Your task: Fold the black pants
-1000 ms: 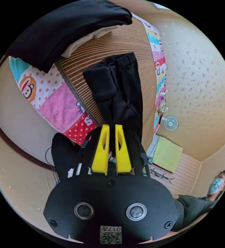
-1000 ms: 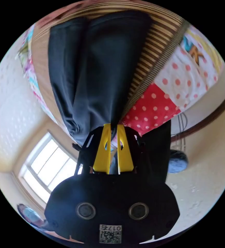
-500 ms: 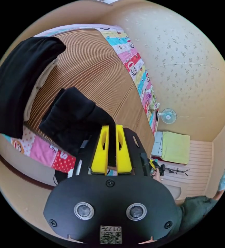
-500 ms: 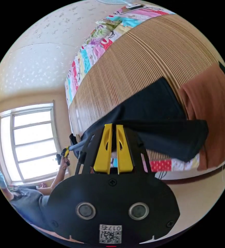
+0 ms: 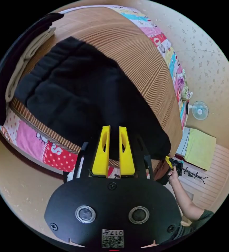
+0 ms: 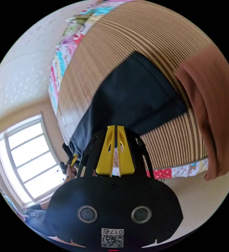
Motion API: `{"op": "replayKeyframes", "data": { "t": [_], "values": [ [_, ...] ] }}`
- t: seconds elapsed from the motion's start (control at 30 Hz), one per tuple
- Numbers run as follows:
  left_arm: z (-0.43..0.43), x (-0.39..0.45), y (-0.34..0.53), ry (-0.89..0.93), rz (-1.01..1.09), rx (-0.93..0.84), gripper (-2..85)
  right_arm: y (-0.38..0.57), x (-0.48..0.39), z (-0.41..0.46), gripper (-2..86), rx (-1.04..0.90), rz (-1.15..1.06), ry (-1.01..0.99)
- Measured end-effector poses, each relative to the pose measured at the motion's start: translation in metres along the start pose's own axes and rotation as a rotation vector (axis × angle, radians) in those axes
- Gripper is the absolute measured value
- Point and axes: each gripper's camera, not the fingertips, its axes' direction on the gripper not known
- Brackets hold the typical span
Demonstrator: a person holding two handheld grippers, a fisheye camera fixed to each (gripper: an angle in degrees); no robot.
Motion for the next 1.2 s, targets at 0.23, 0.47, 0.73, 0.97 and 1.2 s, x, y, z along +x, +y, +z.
{"op": "replayKeyframes", "data": {
  "t": [0.23,0.47,0.73,0.97,1.2],
  "values": [
    [0.031,-0.038,0.03,-0.033,-0.159,-0.046,1.9,0.023,0.067,0.002,14.0,0.233,0.258,-0.263],
    [0.023,-0.064,0.031,0.026,-0.262,-0.032,5.2,-0.031,0.039,0.015,3.8,0.111,0.225,-0.104],
    [0.022,-0.095,0.025,0.078,-0.357,-0.058,13.1,-0.039,-0.063,-0.025,1.1,0.006,-0.165,0.129],
    [0.001,-0.146,0.015,0.206,-0.447,0.049,17.7,-0.024,-0.003,-0.041,0.6,-0.036,0.056,0.207],
    [-0.035,-0.2,-0.019,0.279,-0.439,0.194,19.3,0.034,0.004,-0.026,0.5,-0.042,0.034,0.079]
  ]
}}
